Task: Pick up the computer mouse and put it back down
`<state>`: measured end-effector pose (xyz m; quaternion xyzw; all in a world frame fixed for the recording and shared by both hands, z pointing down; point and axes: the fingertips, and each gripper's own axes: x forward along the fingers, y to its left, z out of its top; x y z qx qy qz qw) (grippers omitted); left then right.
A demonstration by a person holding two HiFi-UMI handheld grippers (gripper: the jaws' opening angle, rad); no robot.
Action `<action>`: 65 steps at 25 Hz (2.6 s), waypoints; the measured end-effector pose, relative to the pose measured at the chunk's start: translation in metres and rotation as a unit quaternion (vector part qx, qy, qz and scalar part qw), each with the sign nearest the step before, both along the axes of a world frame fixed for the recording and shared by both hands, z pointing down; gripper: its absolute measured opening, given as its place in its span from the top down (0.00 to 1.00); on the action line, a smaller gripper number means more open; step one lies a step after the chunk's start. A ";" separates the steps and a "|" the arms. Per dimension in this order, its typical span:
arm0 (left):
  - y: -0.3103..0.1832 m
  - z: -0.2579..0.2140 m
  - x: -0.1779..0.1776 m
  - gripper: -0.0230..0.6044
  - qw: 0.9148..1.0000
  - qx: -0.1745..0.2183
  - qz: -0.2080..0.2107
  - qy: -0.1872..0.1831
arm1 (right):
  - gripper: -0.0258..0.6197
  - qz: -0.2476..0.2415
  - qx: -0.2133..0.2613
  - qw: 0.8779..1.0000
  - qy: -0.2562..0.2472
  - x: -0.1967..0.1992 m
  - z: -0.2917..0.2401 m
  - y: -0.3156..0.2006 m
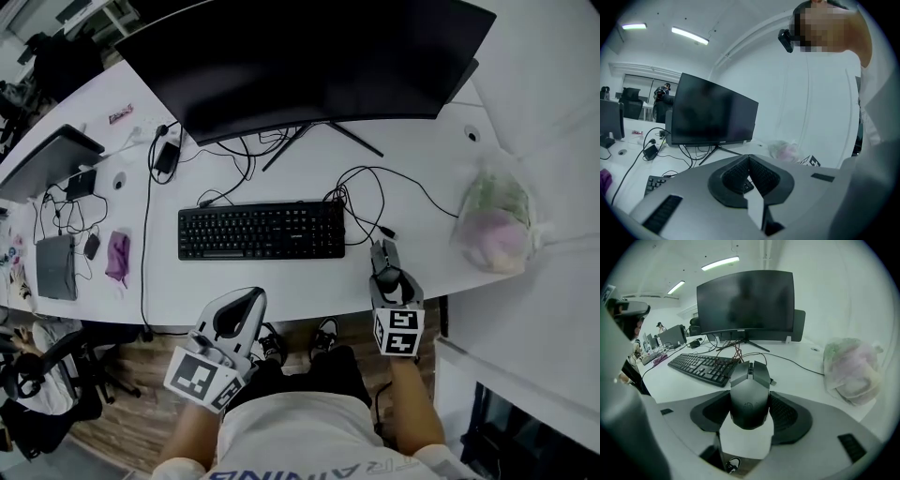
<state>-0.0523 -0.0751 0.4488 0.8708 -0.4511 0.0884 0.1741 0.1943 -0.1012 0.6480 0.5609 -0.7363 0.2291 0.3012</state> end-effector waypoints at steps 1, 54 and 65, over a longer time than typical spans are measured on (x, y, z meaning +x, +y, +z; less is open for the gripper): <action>0.000 -0.004 -0.001 0.95 1.000 0.005 0.000 0.002 | 0.54 0.000 0.007 1.000 0.000 -0.001 -0.008 -0.001; 0.020 -0.151 -0.060 0.95 0.977 0.201 0.027 0.064 | 0.54 0.032 0.372 0.927 -0.028 -0.044 -0.354 0.030; 0.018 -0.154 -0.060 0.95 0.977 0.199 0.029 0.068 | 0.54 0.031 0.377 0.925 -0.033 -0.046 -0.359 0.034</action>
